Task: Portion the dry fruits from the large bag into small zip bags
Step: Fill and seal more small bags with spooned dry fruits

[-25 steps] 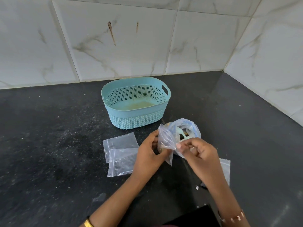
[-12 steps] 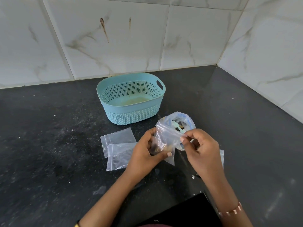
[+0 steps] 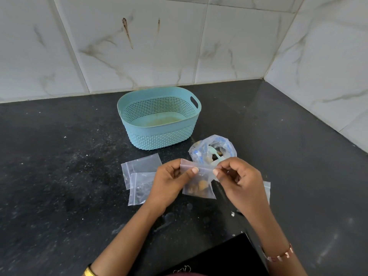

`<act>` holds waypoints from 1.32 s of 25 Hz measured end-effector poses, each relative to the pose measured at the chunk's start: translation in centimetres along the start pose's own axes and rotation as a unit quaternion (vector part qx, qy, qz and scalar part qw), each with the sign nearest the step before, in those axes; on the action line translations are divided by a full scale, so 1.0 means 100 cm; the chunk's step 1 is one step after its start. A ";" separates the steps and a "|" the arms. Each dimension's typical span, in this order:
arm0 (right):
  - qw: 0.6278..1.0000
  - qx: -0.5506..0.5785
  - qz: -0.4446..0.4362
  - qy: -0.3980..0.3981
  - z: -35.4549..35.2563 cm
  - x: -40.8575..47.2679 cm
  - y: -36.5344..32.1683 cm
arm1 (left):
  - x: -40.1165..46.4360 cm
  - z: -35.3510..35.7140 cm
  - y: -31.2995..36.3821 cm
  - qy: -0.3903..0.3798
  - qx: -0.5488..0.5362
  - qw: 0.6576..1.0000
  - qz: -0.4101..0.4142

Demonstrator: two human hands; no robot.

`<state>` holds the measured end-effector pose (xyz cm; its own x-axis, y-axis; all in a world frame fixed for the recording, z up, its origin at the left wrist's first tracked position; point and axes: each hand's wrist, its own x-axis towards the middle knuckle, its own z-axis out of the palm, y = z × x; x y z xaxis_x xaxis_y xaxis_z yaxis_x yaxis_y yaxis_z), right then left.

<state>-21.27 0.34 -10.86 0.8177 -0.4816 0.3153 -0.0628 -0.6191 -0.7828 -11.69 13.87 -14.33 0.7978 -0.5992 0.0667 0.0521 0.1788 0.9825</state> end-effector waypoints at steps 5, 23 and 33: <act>0.999 0.041 -0.001 -0.033 0.005 0.002 -0.004 | 0.001 0.002 0.001 -0.006 -0.055 0.998 -0.009; 0.999 -0.023 -0.037 -0.018 0.018 0.016 -0.005 | 0.014 -0.005 0.004 -0.016 -0.072 0.997 0.017; 0.998 -0.010 -0.050 -0.022 0.012 0.005 -0.007 | 0.006 0.001 0.004 0.072 -0.048 0.996 0.023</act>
<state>-20.17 1.26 -10.84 0.8451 -0.3886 0.3672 0.0102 -0.6750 -0.7377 -11.27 13.55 -13.85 0.8782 -0.4718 0.0787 0.0650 0.2807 0.9576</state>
